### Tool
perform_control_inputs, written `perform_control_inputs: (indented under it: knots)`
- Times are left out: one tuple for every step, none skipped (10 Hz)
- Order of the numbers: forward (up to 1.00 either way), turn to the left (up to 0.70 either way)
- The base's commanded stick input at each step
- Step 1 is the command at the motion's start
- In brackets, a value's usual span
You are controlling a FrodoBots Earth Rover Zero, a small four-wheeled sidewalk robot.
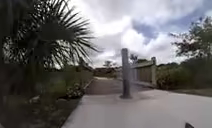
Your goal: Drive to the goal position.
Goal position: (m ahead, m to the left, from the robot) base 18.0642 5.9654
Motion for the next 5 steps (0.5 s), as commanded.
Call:
perform_control_inputs:
  knots:
    - [0.69,0.01]
    - [0.69,0.01]
    - [0.69,0.01]
    - [0.69,0.01]
    - [0.69,0.01]
